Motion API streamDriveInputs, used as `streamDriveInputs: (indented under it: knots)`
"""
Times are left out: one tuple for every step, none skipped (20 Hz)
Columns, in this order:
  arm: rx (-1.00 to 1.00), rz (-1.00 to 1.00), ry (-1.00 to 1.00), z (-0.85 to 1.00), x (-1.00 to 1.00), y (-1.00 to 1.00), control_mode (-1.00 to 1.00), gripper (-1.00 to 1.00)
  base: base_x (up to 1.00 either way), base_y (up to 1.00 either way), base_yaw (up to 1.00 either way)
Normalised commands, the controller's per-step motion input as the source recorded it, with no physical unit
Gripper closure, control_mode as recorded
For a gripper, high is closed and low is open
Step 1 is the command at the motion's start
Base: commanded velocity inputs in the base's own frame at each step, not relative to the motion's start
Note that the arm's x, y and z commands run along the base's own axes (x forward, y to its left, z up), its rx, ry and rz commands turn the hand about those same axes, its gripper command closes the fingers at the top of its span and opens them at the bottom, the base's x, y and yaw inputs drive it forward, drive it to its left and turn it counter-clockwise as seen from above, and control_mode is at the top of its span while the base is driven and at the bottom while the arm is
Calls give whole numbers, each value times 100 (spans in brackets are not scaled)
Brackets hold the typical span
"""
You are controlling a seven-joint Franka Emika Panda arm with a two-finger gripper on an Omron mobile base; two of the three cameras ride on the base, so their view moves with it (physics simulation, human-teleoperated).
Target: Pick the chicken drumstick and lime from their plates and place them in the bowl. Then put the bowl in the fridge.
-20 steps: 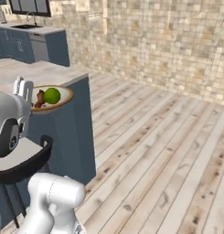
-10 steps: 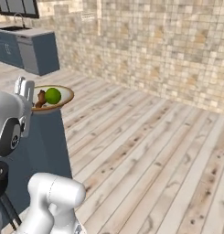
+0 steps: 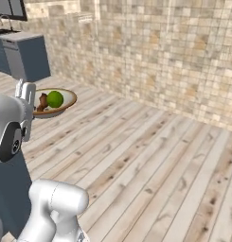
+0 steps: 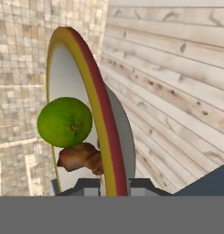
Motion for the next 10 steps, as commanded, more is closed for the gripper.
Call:
streamDriveInputs:
  knots:
    - [0,0,0,0,0,0,100,100,94,-21,3]
    - [0,0,0,0,0,0,100,100,94,-17,7]
    - [0,0,0,0,0,0,100,100,94,-14,10]
    - [0,0,0,0,0,0,100,100,94,-11,12]
    - [0,0,0,0,0,0,100,100,94,-9,12]
    - [0,0,0,0,0,0,100,100,94,-8,12]
    - [0,0,0,0,0,0,100,100,94,-5,13]
    - [0,0,0,0,0,0,100,100,94,-1,15]
    - [0,0,0,0,0,0,100,100,94,0,20]
    - [0,0,0,0,0,0,100,100,94,0,21]
